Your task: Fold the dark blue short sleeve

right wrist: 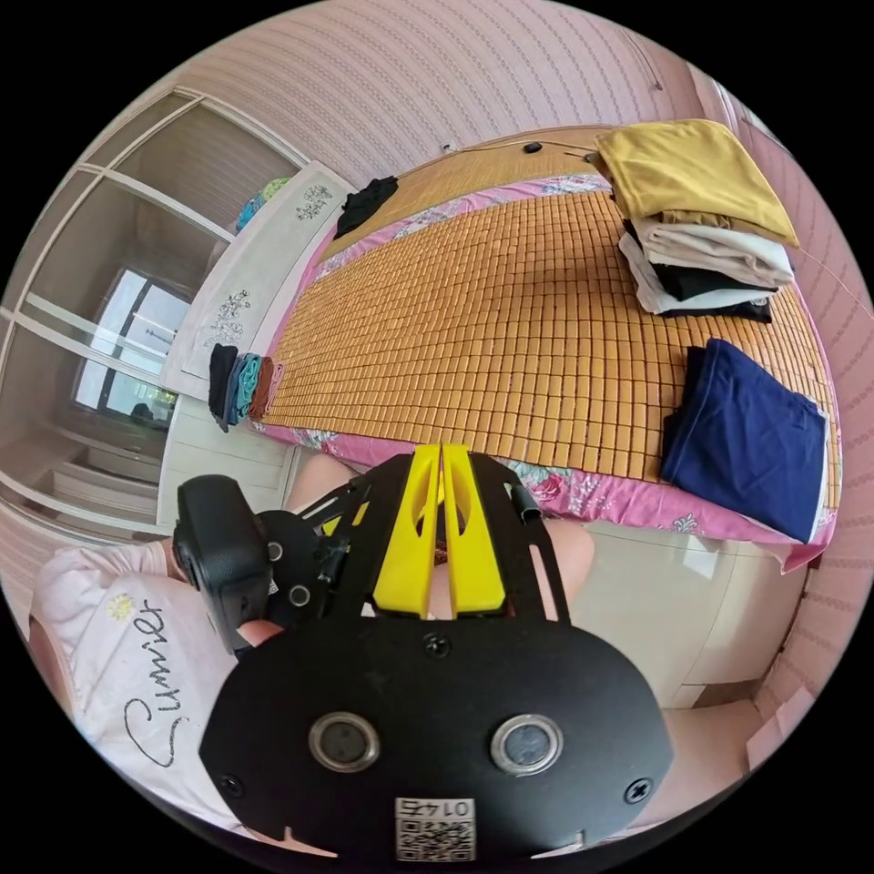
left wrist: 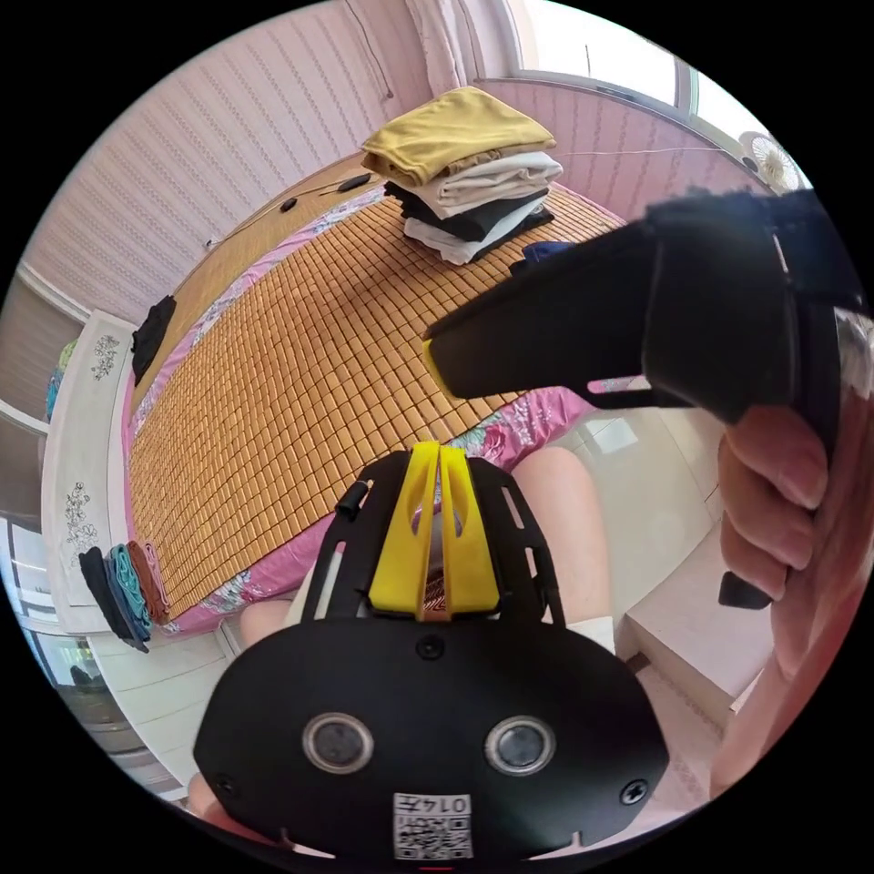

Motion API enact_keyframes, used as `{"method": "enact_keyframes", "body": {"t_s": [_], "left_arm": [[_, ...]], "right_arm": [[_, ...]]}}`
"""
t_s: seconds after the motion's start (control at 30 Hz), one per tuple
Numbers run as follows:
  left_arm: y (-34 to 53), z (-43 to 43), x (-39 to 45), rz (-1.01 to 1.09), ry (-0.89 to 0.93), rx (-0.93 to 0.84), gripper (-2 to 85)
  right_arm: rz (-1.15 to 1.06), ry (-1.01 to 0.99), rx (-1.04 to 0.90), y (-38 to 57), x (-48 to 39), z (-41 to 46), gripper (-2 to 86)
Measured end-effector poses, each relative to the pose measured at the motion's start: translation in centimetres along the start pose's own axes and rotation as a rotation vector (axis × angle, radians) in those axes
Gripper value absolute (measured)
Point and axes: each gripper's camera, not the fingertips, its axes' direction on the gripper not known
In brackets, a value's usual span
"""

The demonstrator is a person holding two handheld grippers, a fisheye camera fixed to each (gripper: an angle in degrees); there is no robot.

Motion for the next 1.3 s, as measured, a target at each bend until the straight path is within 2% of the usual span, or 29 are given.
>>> {"method": "enact_keyframes", "body": {"t_s": [0.1,0.3,0.47,0.67,0.77,0.9,1.0,1.17,1.23,1.3], "left_arm": [[-1.9,1.8,3.3,0.089,0.007,0.008,-0.8],[-7.5,6.1,6.6,0.038,-0.042,-0.081,-0.8],[-10.8,8.9,5.9,-0.031,-0.074,-0.083,-0.7],[-12.7,12.5,3.9,-0.008,-0.094,-0.031,-0.7],[-13.2,13.8,2.3,0.005,-0.027,0.004,-0.7],[-12.9,14.8,0.2,0.124,0.135,0.112,-0.7],[-13.0,16.2,-1.3,0.180,0.254,0.091,-0.7],[-13.0,18.6,-4.0,0.204,0.308,0.072,-0.7],[-12.7,19.1,-4.8,0.264,0.307,0.071,-0.7],[-12.1,19.3,-6.2,0.291,0.344,0.117,-0.7]], "right_arm": [[0.044,-0.009,-0.012,1.7,3.3,0.1,-0.2],[0.140,0.073,0.099,4.9,9.4,-1.7,-0.5],[0.212,0.238,0.163,8.2,13.7,-2.1,-0.5],[0.181,0.359,0.104,8.0,15.8,0.0,-0.6],[0.172,0.374,0.083,6.8,16.5,1.1,-0.6],[0.152,0.402,0.076,5.2,16.7,2.3,-0.7],[0.143,0.438,0.036,3.6,17.0,3.7,-0.7],[0.135,0.540,-0.014,0.9,17.8,6.7,0.6],[0.149,0.531,0.001,0.0,18.4,7.3,5.1],[0.173,0.455,0.054,-0.8,19.3,7.3,13.2]]}}
